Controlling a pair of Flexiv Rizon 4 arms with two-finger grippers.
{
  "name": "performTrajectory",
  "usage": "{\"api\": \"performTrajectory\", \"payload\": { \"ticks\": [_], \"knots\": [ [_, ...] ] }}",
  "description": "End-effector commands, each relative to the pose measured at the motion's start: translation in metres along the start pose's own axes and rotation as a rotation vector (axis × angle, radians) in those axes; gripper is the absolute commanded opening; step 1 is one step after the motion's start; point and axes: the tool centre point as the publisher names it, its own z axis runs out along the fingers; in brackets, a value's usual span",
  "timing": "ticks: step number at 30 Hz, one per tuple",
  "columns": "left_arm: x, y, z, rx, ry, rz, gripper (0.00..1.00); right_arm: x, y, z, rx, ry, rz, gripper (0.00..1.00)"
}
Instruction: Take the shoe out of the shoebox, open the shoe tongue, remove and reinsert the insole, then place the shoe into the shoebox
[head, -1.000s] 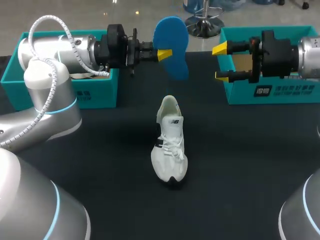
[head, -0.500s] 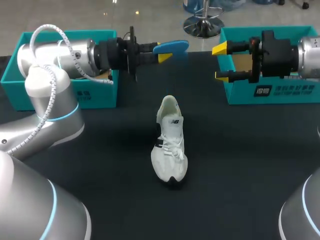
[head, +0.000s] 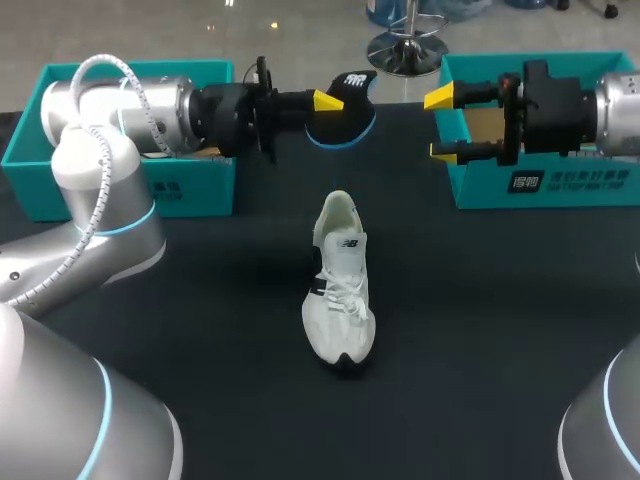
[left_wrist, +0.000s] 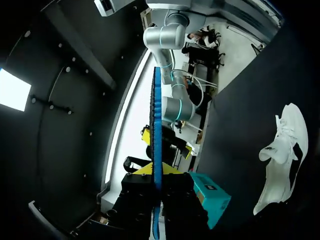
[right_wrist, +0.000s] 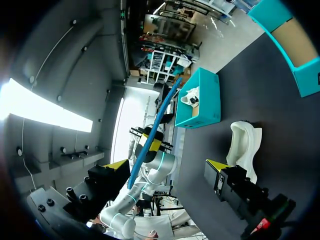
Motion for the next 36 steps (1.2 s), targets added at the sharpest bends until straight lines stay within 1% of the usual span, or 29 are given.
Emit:
{"api": "performTrajectory", "payload": {
  "ticks": [1,10,11,14,16,19,27,33,34,35,36],
  "knots": [
    [0.002,0.002,0.002,-0.007,-0.017,0.162,0.0,0.0,0.0,0.002,-0.002,-0.001,0.0,1.0],
    [0.002,0.002,0.002,-0.007,-0.017,0.162,0.0,0.0,0.0,0.002,-0.002,-0.001,0.0,1.0],
    [0.003,0.002,0.001,0.001,0.009,0.187,0.0,0.0,0.0,0.002,-0.002,-0.001,0.0,1.0],
    [0.004,0.005,-0.001,-0.019,0.057,0.248,0.0,0.0,0.0,0.002,-0.002,-0.001,0.0,1.0],
    [0.006,0.007,-0.001,-0.026,0.075,0.275,0.0,0.0,0.0,0.002,-0.002,-0.001,0.0,1.0],
    [0.008,0.009,-0.001,-0.03,0.079,0.285,0.0,0.007,0.005,0.002,0.014,0.009,-0.026,1.0],
    [0.015,0.016,0.006,-0.045,0.076,0.298,0.0,0.015,0.013,0.022,0.054,-0.012,-0.039,1.0],
    [0.013,0.018,0.022,-0.059,0.046,0.324,0.0,0.019,0.015,0.034,0.064,-0.008,0.017,1.0],
    [0.013,0.019,0.024,-0.06,0.047,0.323,0.0,0.019,0.016,0.035,0.061,-0.007,0.022,0.99],
    [0.014,0.02,0.026,-0.067,0.044,0.326,0.0,0.019,0.016,0.036,0.061,-0.007,0.029,0.93],
    [0.014,0.022,0.028,-0.069,0.043,0.325,0.0,0.02,0.016,0.037,0.061,-0.01,0.033,0.91]
  ]
}}
